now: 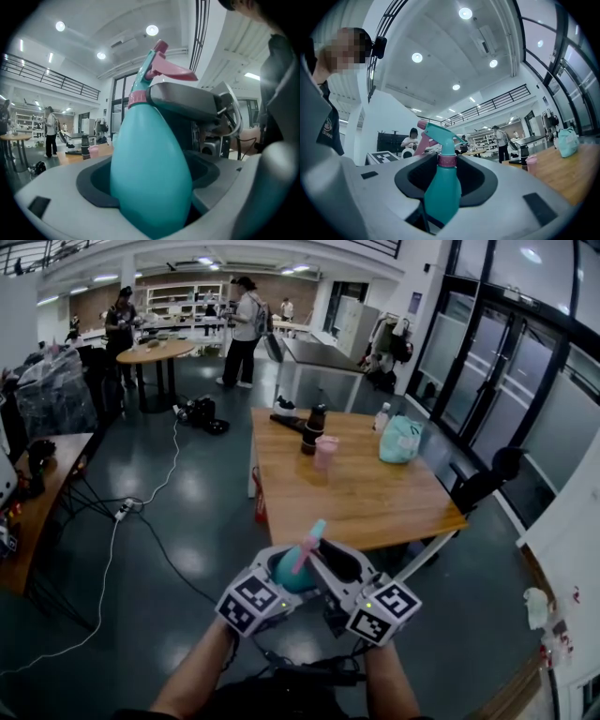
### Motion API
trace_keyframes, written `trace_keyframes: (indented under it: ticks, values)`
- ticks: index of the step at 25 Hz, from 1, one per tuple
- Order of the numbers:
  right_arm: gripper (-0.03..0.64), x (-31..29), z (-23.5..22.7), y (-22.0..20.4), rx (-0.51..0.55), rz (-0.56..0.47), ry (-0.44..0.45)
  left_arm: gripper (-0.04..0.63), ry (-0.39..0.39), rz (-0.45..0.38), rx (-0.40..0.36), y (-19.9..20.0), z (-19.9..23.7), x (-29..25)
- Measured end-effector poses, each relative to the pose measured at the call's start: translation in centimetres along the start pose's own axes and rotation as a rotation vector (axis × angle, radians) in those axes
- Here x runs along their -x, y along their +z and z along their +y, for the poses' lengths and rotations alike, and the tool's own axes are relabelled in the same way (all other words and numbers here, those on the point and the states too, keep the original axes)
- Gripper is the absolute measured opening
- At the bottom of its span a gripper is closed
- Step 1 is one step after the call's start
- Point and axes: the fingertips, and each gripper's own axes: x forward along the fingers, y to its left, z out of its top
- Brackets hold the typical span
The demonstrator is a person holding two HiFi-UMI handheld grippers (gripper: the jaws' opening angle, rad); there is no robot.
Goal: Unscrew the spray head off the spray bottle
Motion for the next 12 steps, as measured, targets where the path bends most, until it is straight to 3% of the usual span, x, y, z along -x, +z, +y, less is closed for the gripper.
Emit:
trace_keyframes:
  ticks: [12]
  values:
    - [0.141, 1.4, 1.1, 0.3, -0.023, 0.012, 0.236, 0.424, -0.221, -0.026, -0.009, 0.5, -2.8, 0.8]
